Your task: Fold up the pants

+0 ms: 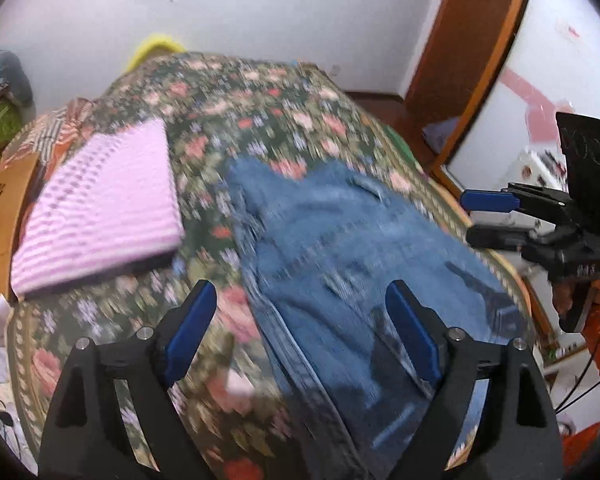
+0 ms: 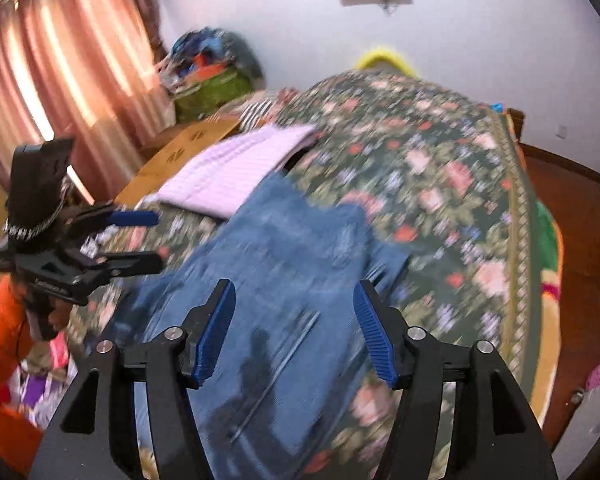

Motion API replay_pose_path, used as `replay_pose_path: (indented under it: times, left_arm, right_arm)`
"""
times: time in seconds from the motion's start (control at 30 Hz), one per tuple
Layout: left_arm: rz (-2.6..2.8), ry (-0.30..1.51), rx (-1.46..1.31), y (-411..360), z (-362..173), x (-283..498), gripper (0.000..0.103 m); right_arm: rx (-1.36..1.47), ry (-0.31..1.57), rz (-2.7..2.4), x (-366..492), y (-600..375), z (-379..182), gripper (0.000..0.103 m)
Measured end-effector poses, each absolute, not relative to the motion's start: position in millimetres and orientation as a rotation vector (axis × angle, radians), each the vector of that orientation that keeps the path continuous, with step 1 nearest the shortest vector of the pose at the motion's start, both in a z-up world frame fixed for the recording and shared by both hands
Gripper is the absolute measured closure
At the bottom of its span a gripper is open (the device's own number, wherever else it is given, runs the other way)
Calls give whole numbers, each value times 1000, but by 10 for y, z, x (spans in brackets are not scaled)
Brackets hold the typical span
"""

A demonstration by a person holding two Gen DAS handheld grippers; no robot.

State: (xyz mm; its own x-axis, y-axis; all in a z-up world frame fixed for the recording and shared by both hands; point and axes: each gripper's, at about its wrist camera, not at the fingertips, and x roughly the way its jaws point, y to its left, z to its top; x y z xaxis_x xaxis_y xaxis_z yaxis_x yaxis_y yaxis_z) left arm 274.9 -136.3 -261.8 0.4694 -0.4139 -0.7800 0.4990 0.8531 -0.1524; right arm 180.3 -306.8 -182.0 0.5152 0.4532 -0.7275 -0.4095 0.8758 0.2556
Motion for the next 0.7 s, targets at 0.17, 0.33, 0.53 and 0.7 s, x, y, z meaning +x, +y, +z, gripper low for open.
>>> replay_pose_path:
  times: [0.17,0.33,0.53,0.7]
  left_arm:
    - [-542,958,132,-1348,-2891,2564,15]
    - [-524,971,128,-1262,-2869,2495,15]
    - [-488,1033,15,-1107,-2743,2533,15]
    - [-542,1079,-85,-1159,-2686,2749,13]
  right_arm:
    - [-14,982,498,1581,-2938,-2234,44]
    - [93,1004,475,1558,-3155,-2241,41]
    - [128,1024,454,1504,-3279,-2115,37]
    - [176,995,476,1580,-3323,-1994,22]
